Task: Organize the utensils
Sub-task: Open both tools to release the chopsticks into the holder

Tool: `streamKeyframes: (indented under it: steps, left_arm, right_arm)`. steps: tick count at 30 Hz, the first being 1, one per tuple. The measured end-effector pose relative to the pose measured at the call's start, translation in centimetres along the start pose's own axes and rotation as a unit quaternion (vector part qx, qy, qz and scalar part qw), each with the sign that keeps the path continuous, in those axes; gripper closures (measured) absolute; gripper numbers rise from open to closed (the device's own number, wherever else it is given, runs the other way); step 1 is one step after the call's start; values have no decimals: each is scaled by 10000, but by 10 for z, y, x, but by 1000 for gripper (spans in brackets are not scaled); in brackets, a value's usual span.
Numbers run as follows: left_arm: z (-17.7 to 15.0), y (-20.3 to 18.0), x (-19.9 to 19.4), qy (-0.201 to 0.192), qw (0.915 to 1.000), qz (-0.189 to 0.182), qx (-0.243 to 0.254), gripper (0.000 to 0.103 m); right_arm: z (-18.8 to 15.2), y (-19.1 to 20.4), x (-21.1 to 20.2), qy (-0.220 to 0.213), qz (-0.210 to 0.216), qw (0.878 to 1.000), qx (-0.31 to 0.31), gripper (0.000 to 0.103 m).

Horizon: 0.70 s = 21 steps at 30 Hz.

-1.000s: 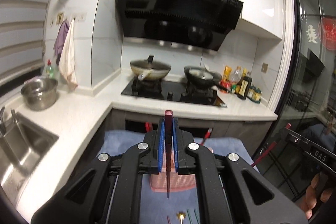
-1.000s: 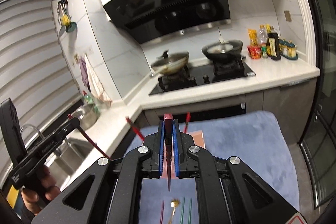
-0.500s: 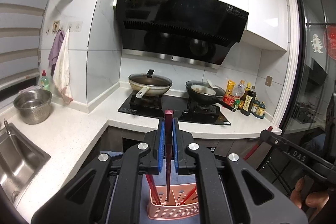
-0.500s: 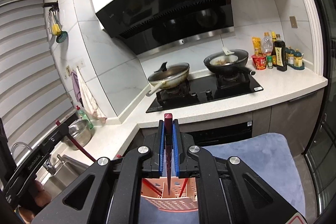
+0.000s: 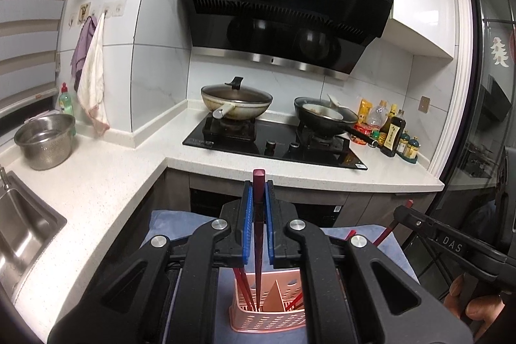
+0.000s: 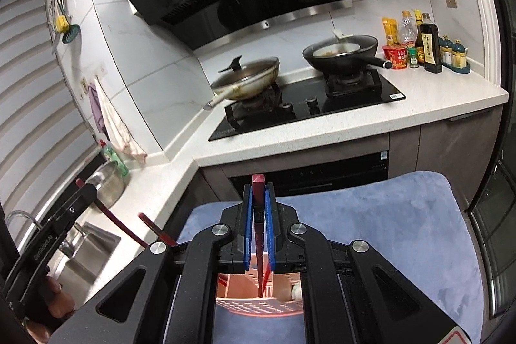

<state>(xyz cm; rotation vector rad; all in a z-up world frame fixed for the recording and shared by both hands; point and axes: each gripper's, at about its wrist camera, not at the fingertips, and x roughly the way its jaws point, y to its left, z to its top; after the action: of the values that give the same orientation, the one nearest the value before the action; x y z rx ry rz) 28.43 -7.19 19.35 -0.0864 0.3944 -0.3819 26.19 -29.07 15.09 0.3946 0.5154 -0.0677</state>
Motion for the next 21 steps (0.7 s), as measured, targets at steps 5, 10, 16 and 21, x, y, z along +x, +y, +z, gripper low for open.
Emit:
streamKeyframes:
  steps: [5, 10, 16, 21]
  left_arm:
    - [-5, 1, 7, 82, 10000, -1, -30, 96]
    - [-11, 2, 14, 198, 9998, 3, -46, 96]
    - [-17, 6, 20, 352, 9993, -29, -143, 93]
    - [-18, 11, 16, 262, 9992, 153, -255, 57]
  right_arm:
    - [-5, -1, 9, 103, -28, 9999, -31, 96]
    - [-9, 0, 16, 178, -70, 9998, -81, 96]
    - [-14, 0, 18, 164, -135, 9997, -116, 94]
    - [-11, -2, 12, 58, -172, 9998, -71, 83]
